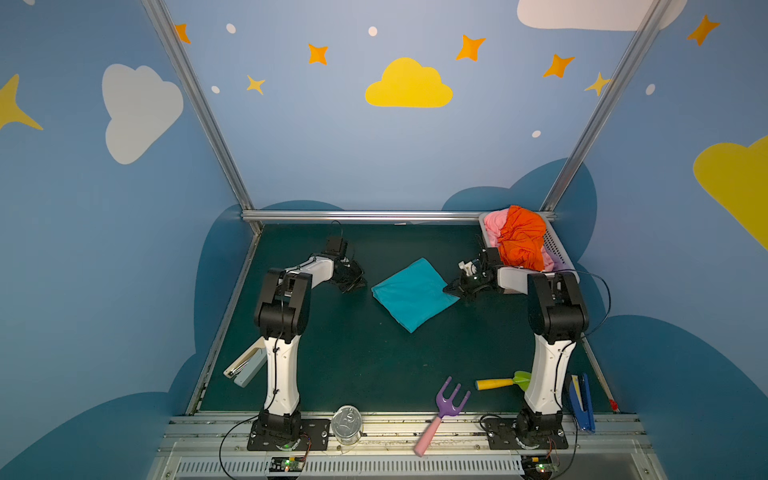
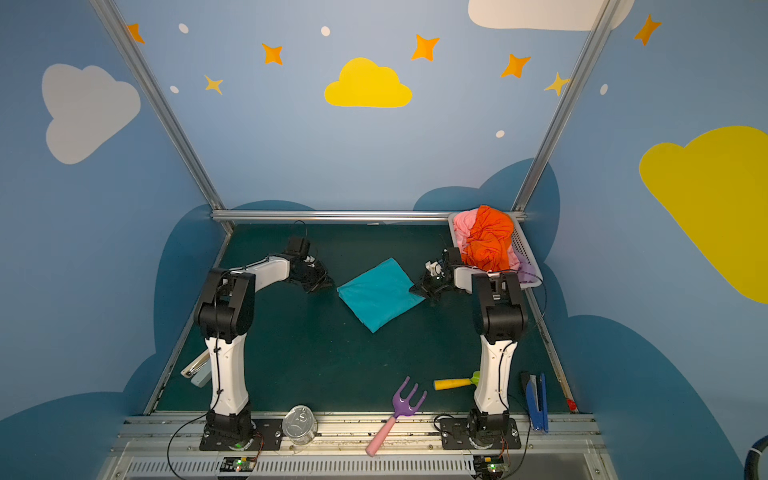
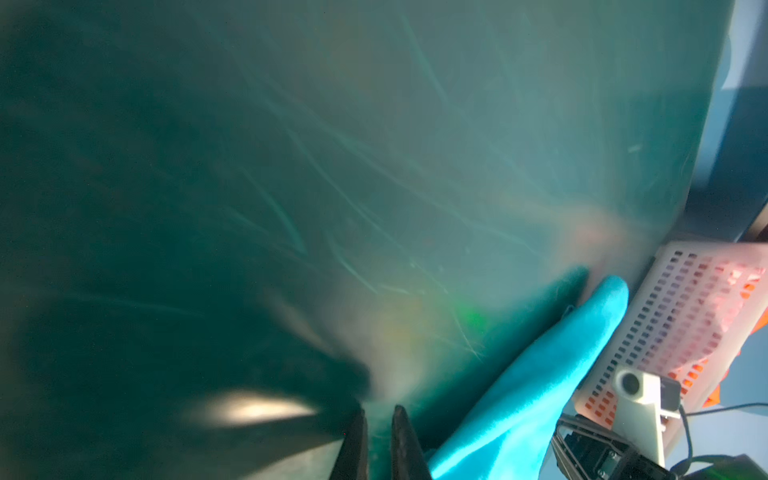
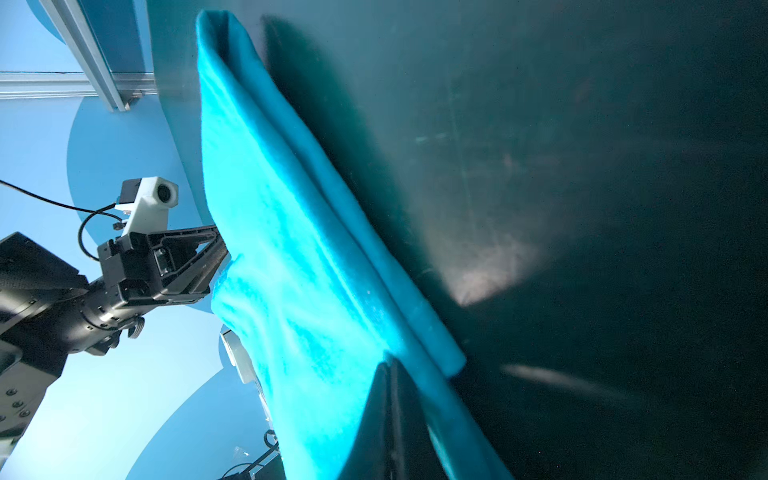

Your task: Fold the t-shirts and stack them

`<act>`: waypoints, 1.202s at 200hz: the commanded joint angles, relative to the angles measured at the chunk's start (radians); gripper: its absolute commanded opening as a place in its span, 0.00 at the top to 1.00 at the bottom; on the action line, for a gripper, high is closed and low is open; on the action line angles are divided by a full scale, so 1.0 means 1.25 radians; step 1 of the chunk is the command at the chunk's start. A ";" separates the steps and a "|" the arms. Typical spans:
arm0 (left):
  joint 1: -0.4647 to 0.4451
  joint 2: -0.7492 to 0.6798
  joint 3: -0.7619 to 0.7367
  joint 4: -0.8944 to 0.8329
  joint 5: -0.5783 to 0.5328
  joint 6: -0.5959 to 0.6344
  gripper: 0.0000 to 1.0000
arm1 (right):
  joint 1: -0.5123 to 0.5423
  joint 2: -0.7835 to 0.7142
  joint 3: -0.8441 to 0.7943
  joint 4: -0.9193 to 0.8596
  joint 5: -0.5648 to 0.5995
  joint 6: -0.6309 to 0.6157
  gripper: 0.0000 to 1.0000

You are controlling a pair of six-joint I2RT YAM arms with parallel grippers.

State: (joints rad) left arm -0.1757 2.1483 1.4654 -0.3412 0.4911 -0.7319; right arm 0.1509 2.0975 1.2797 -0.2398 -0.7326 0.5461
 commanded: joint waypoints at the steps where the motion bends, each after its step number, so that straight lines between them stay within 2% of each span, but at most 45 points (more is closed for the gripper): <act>1: 0.006 -0.048 -0.028 -0.083 -0.068 0.020 0.84 | 0.001 -0.035 -0.035 -0.025 0.019 0.002 1.00; 25: -0.015 -0.149 -0.067 -0.071 -0.067 -0.002 0.81 | 0.006 -0.092 -0.062 -0.028 0.036 0.001 1.00; 44: -0.072 -0.197 -0.072 -0.068 -0.076 -0.011 0.81 | 0.017 -0.122 -0.073 -0.030 0.046 0.001 1.00; 65: -0.147 -0.188 -0.031 -0.097 -0.098 0.001 0.82 | 0.028 -0.124 -0.074 -0.033 0.050 0.004 1.00; 90: -0.185 -0.132 0.013 -0.107 -0.102 0.002 0.85 | 0.036 -0.110 -0.071 -0.027 0.048 0.010 1.00; 110: -0.178 -0.079 0.028 -0.113 -0.108 0.001 0.87 | 0.037 -0.095 -0.061 -0.021 0.045 0.012 1.00; 141: -0.121 -0.018 0.012 -0.091 -0.078 -0.011 0.88 | 0.037 -0.059 -0.037 -0.019 0.040 0.011 1.00; 165: -0.089 -0.008 -0.032 -0.070 -0.078 -0.016 0.88 | 0.037 -0.029 -0.018 -0.019 0.035 0.011 1.00; 207: -0.076 0.015 -0.053 -0.088 -0.094 -0.002 0.89 | 0.036 0.010 0.018 -0.024 0.023 0.014 1.00; 240: -0.074 -0.020 -0.059 -0.091 -0.090 -0.002 0.87 | 0.038 -0.008 0.006 -0.027 0.026 0.013 1.00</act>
State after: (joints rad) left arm -0.2749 2.1208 1.4406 -0.3695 0.4408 -0.7479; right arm 0.1970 2.0903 1.2865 -0.2588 -0.7021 0.5640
